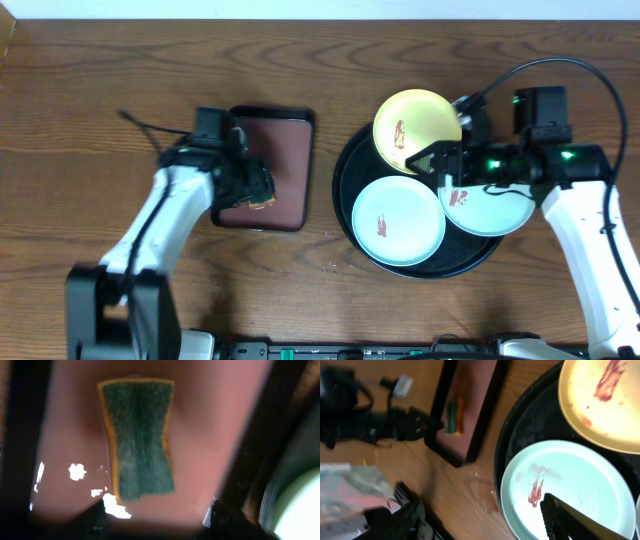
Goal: Clean dirty plates on tray and stack at the side
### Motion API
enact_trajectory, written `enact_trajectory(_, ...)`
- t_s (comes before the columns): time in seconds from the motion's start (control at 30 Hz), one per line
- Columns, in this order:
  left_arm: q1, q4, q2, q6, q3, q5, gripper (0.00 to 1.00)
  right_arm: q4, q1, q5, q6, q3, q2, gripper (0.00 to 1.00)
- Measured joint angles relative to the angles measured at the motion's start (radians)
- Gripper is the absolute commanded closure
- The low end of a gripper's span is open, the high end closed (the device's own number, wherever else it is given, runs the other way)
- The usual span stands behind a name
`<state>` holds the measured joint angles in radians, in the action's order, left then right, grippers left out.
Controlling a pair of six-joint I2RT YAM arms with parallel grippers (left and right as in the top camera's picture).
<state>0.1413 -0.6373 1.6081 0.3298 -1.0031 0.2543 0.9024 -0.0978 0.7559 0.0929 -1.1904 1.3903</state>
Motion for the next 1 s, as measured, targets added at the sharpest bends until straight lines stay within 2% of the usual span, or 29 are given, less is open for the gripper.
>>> enact_trajectory(0.1,0.053,0.018,0.076,-0.004,0.000,-0.076,0.50,0.007,-0.043,-0.042,-0.008,0.000,0.000,0.28)
enact_trajectory(0.17,0.080,0.032,0.114,-0.005,0.000,-0.109,0.59,0.010,-0.064,-0.066,-0.014,0.000,0.000,0.28)
enact_trajectory(0.2,0.090,0.042,0.131,-0.002,0.000,-0.127,0.64,0.009,-0.074,-0.075,-0.015,0.000,0.000,0.28)
enact_trajectory(0.23,0.097,0.051,0.144,0.007,0.000,-0.146,0.74,0.008,-0.083,-0.083,-0.016,0.000,0.000,0.29)
enact_trajectory(0.27,0.103,0.059,0.158,0.019,0.000,-0.171,0.88,0.005,-0.095,-0.092,-0.018,0.000,0.000,0.29)
enact_trajectory(0.3,0.106,0.063,0.168,0.030,0.000,-0.188,0.92,0.005,-0.098,-0.095,-0.018,0.000,0.000,0.29)
enact_trajectory(0.47,0.114,0.053,0.178,0.047,-0.010,-0.228,0.93,0.001,-0.131,-0.116,-0.023,0.000,0.000,0.28)
enact_trajectory(0.5,0.115,0.037,0.178,0.048,-0.016,-0.229,0.89,0.002,-0.134,-0.117,-0.023,0.000,0.000,0.28)
enact_trajectory(0.53,0.115,0.013,0.178,0.050,-0.024,-0.230,0.76,0.002,-0.134,-0.120,-0.023,0.000,0.000,0.28)
enact_trajectory(0.57,0.115,-0.006,0.178,0.055,-0.031,-0.231,0.53,0.002,-0.134,-0.121,-0.023,0.000,0.000,0.28)
enact_trajectory(0.63,0.115,-0.038,0.169,0.059,-0.043,-0.231,0.40,-0.002,-0.134,-0.123,-0.023,0.000,0.000,0.28)
enact_trajectory(0.77,0.115,-0.005,0.093,0.063,-0.050,-0.252,0.38,-0.010,-0.134,-0.125,-0.023,0.000,0.000,0.27)
enact_trajectory(0.93,0.115,0.094,0.053,0.063,-0.069,-0.356,0.39,-0.010,-0.134,-0.125,-0.023,0.000,0.000,0.27)
enact_trajectory(1.0,0.115,0.125,0.068,0.063,-0.068,-0.381,0.44,-0.010,-0.134,-0.127,-0.023,0.000,0.000,0.27)
